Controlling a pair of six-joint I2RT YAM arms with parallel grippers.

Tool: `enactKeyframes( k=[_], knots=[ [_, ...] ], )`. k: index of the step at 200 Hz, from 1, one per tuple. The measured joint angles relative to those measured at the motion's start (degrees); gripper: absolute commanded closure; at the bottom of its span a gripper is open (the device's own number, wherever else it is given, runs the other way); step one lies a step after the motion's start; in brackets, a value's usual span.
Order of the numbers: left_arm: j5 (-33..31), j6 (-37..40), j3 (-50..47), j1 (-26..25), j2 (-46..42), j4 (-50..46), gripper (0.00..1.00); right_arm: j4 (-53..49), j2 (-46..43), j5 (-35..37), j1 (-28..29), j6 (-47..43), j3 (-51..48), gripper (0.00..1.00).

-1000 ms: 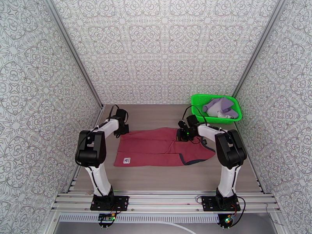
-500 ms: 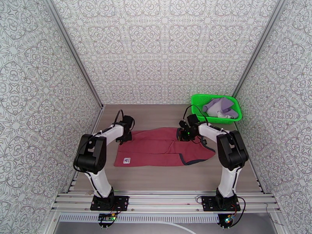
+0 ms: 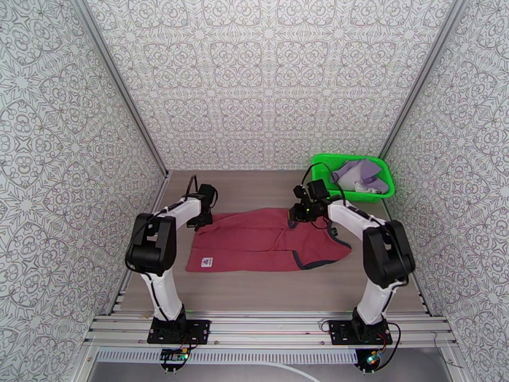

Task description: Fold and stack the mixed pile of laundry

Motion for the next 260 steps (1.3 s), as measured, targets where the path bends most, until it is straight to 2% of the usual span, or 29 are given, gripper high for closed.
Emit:
enactKeyframes(
  k=[33, 81, 106, 133, 172, 185, 208, 234, 260],
  knots=[
    [0.87, -1.79, 0.11, -0.15, 1.40, -0.13, 1.00, 1.84, 7.06, 2.36, 0.46, 4.35, -0.68, 0.87],
    [0.87, -2.95, -0.07, -0.15, 1.09, -0.55, 1.00, 2.29, 5.73, 7.19, 0.79, 5.97, -1.92, 0.88],
    [1.57, -2.95, -2.80, -0.15, -1.86, -1.29, 1.00, 1.14, 3.98, 10.93, 0.70, 5.57, -3.17, 0.88],
    [2.45, -3.08, -4.15, 0.02, -7.23, -3.15, 0.79, -2.82, 1.95, 15.32, -0.26, 3.67, -3.98, 0.88],
    [4.74, -2.71, -4.09, 0.02, -14.93, -3.91, 0.67, -8.07, 1.14, 19.41, -1.75, -0.28, -3.13, 0.88],
    [6.12, -2.23, -3.93, 0.02, -15.47, -3.89, 0.61, -10.10, 1.14, 20.11, -1.99, -1.62, -1.99, 0.84],
    [10.58, -1.03, -2.95, 0.02, -14.80, -3.87, 0.54, -13.09, 0.81, 19.96, -2.10, -3.61, 0.68, 0.68],
    [17.18, 0.79, 0.66, 0.20, -11.65, -3.85, 0.54, -15.58, -3.45, 18.86, -1.70, -4.39, 2.49, 0.51],
    [22.43, 2.10, 5.51, 0.68, -6.49, -3.80, 0.55, -17.40, -10.34, 18.56, 1.09, -3.69, 3.98, 0.39]
  ],
)
